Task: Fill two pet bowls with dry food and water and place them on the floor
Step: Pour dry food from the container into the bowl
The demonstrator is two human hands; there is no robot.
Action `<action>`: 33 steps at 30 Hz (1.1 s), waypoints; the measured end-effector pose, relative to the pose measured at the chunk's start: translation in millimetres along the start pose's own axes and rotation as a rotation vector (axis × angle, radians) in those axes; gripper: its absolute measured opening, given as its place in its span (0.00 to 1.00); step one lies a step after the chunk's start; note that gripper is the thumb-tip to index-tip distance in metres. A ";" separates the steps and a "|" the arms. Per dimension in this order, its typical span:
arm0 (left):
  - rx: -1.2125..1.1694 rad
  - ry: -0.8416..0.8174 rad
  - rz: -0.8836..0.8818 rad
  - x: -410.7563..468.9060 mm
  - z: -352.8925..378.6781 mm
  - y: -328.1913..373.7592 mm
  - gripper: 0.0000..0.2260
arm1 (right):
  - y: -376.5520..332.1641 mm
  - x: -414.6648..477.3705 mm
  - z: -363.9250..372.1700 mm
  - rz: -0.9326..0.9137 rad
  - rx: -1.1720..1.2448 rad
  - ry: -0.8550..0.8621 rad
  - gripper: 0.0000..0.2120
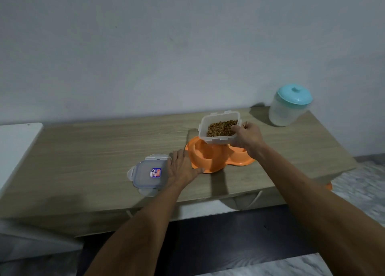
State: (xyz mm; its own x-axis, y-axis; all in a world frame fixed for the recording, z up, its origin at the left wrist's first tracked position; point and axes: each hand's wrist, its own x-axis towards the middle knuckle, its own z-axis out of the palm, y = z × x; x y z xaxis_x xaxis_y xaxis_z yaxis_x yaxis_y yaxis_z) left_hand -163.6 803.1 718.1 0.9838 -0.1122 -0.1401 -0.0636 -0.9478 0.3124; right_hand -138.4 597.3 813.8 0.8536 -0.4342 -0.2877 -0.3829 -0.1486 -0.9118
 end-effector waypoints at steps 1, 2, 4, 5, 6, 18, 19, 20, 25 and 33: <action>0.007 0.000 -0.006 0.8 2.4 1.7 0.39 | -0.6 -1.5 -4.9 -0.027 -0.032 0.014 0.10; 0.013 -0.004 -0.014 1.6 4.9 3.3 0.39 | -0.3 -1.9 -8.6 -0.049 -0.059 0.023 0.11; 0.022 -0.003 -0.031 2.4 9.6 6.3 0.38 | 0.6 -2.5 -12.8 -0.099 -0.082 0.019 0.12; 0.026 0.001 -0.038 2.4 11.2 8.1 0.37 | 1.3 -2.6 -14.0 -0.130 -0.085 0.010 0.13; 0.025 0.005 -0.043 2.7 12.5 9.6 0.36 | 1.4 -3.3 -14.4 -0.162 -0.097 0.005 0.13; 0.001 0.051 -0.076 -0.8 21.1 12.3 0.35 | 6.6 -17.3 -12.7 -0.520 -0.415 0.007 0.10; 0.000 0.053 -0.075 -0.8 21.1 12.2 0.35 | 7.6 -18.6 -12.5 -0.533 -0.428 0.002 0.10; -0.001 0.053 -0.075 -0.6 21.4 11.8 0.35 | 8.7 -19.4 -12.2 -0.547 -0.440 0.001 0.10; 0.010 0.050 -0.075 -0.3 22.7 11.5 0.35 | 14.1 -20.0 -13.3 -0.624 -0.444 0.008 0.12; 0.009 0.037 -0.084 1.1 23.9 11.6 0.35 | 21.4 -21.3 -14.3 -0.658 -0.447 0.012 0.13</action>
State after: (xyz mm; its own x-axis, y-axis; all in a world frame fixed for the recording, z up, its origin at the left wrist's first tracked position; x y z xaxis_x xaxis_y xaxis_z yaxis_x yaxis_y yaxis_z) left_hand -167.3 784.9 699.1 0.9912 -0.0216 -0.1303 0.0176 -0.9560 0.2927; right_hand -169.9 590.7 804.6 0.9510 -0.1425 0.2746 0.0911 -0.7192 -0.6888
